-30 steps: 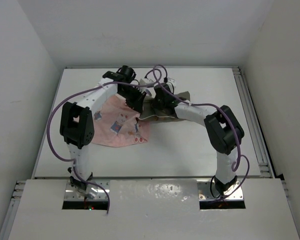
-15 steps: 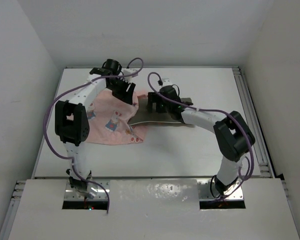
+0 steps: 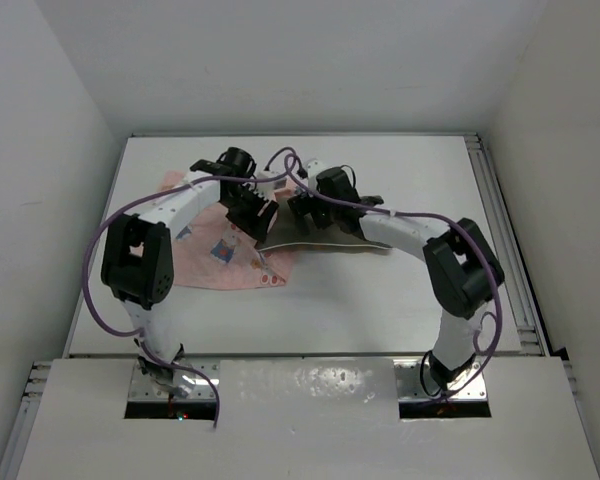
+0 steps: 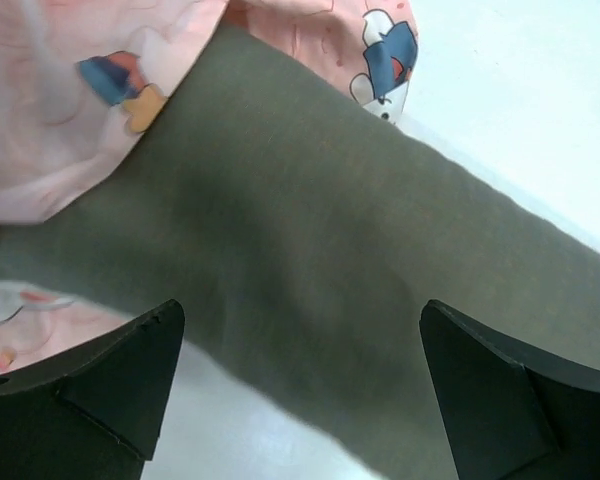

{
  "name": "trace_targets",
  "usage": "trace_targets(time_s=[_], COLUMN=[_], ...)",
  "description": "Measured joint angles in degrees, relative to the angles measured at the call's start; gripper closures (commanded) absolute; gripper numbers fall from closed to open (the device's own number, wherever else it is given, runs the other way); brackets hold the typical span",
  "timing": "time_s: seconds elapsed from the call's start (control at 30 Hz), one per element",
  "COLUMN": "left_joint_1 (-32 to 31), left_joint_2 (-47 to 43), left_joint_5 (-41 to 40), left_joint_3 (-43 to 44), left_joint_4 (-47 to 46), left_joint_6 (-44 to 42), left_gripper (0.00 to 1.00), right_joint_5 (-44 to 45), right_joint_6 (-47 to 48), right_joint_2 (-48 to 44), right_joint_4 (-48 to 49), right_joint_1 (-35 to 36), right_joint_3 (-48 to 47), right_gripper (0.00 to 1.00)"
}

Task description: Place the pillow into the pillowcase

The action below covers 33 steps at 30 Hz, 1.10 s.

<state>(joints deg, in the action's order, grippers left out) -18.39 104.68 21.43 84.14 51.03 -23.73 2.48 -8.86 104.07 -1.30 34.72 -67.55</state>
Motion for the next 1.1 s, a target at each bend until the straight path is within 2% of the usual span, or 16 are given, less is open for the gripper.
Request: trace_targets(time_s=[0.07,0.1,0.13,0.17,0.2,0.23,0.27,0.3,0.43,0.57,0.73,0.93,1.1], left_joint_1=[-0.42,-0.37,-0.26,-0.22,-0.22,-0.24,-0.24,-0.24,-1.16,-3.52,-5.62,-4.96,-4.35], left_joint_2=[1.05,1.81,2.69,3.54,4.44,5.14,5.73,6.03,6.12,5.31,5.01,6.27,7.1], left_joint_5=[-1.33,-2.19,-3.1,-3.8,-4.35,-4.66,-4.68,-4.55,-2.27,-1.14,3.98,14.64,16.28], left_joint_3=[-0.24,-0.24,-0.24,-0.24,-0.24,-0.24,-0.24,-0.24,1.27,3.54,6.69,17.35,19.32], left_joint_4=[-0.35,-0.72,-1.09,-1.31,-1.46,-1.53,-1.55,-1.57,-0.48,1.4,7.43,12.59,7.78], left_joint_6=[0.61,1.07,1.62,1.86,2.23,2.34,2.34,2.43,0.35,-3.1,-8.46,-12.13,-8.15], left_gripper=[0.46,0.56,0.62,0.74,0.8,0.85,0.97,1.0,1.0,1.0,1.0,1.0,1.0], right_joint_5=[-0.17,-0.15,-0.17,-0.26,-0.35,-0.42,-0.61,-1.09,-4.7,-8.72,-5.99,3.1,6.34], right_joint_6=[0.35,0.33,0.24,-0.04,-0.46,-1.05,-2.12,-3.13,-11.06,-24.2,-35.76,-38.21,-38.27], right_joint_2=[3.21,5.22,6.86,8.41,9.51,10.29,10.73,10.8,10.78,10.78,10.78,10.54,8.57], right_joint_4=[-1.44,-2.21,-2.73,-3.34,-3.56,-3.52,-3.56,-3.43,-2.93,-0.76,0.11,-0.44,2.95], right_joint_1=[-0.13,-0.22,-0.31,-0.39,-0.5,-0.61,-0.83,-1.01,-3.28,-6.88,-8.31,-4.94,-2.47], right_joint_3=[-2.71,-4.55,-6.05,-7.45,-8.17,-8.33,-8.17,-8.0,-7.91,-6.64,-6.05,-6.19,-2.73], right_gripper=[0.01,0.05,0.11,0.19,0.5,0.67,0.85,0.98,1.0,1.0,1.0,1.0,1.0])
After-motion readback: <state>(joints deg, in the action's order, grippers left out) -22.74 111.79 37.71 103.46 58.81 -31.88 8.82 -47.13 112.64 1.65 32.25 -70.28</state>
